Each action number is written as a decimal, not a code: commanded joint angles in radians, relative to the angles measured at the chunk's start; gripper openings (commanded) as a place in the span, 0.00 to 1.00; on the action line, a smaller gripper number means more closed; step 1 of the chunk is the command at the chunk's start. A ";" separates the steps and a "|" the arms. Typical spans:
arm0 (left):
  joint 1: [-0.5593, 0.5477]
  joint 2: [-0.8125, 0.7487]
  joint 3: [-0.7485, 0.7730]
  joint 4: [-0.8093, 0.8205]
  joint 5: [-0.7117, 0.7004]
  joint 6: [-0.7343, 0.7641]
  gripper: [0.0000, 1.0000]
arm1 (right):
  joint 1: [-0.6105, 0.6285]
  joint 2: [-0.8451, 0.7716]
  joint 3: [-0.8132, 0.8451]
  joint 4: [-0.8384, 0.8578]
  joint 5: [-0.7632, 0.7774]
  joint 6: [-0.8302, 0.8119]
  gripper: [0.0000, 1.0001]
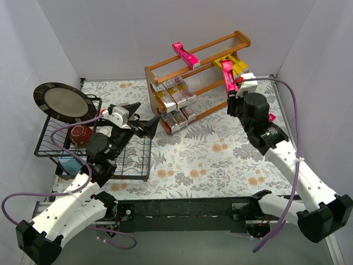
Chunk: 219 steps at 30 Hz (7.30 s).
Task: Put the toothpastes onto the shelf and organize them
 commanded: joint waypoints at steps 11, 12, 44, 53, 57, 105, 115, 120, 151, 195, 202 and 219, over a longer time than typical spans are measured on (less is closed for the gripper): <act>-0.002 0.004 0.009 -0.002 -0.026 0.028 0.98 | -0.237 0.488 0.590 0.120 -0.468 -0.137 0.28; -0.003 0.004 0.009 -0.005 -0.028 0.033 0.98 | -0.237 0.553 0.635 0.109 -0.486 -0.141 0.28; -0.003 0.030 0.003 -0.002 -0.026 0.045 0.98 | -0.242 0.921 1.042 -0.032 -0.618 -0.109 0.46; -0.003 0.024 0.006 -0.004 -0.026 0.047 0.98 | -0.242 0.912 1.020 -0.005 -0.623 -0.088 0.56; -0.003 0.019 0.006 -0.004 -0.028 0.048 0.98 | -0.242 0.910 1.015 0.003 -0.629 -0.081 0.53; -0.002 -0.048 0.005 0.007 -0.003 0.011 0.98 | -0.324 0.125 -0.075 0.094 0.199 0.290 0.99; -0.002 -0.050 0.006 0.004 0.000 0.005 0.98 | -0.482 0.174 -0.250 0.074 0.077 0.408 0.97; -0.003 -0.042 0.006 0.006 -0.003 0.011 0.98 | -0.519 0.278 -0.272 0.109 -0.013 0.417 0.92; -0.002 -0.036 0.006 0.003 -0.005 0.018 0.98 | -0.593 0.425 -0.295 0.169 -0.173 0.330 0.41; -0.003 0.025 0.000 -0.002 -0.003 0.038 0.98 | -0.357 0.851 1.026 -0.077 -0.609 -0.169 0.46; -0.003 0.025 -0.001 -0.001 -0.003 0.041 0.98 | -0.352 0.922 1.071 -0.044 -0.624 -0.170 0.50; -0.003 0.024 -0.001 -0.001 -0.005 0.042 0.98 | -0.351 0.968 1.088 -0.001 -0.624 -0.169 0.48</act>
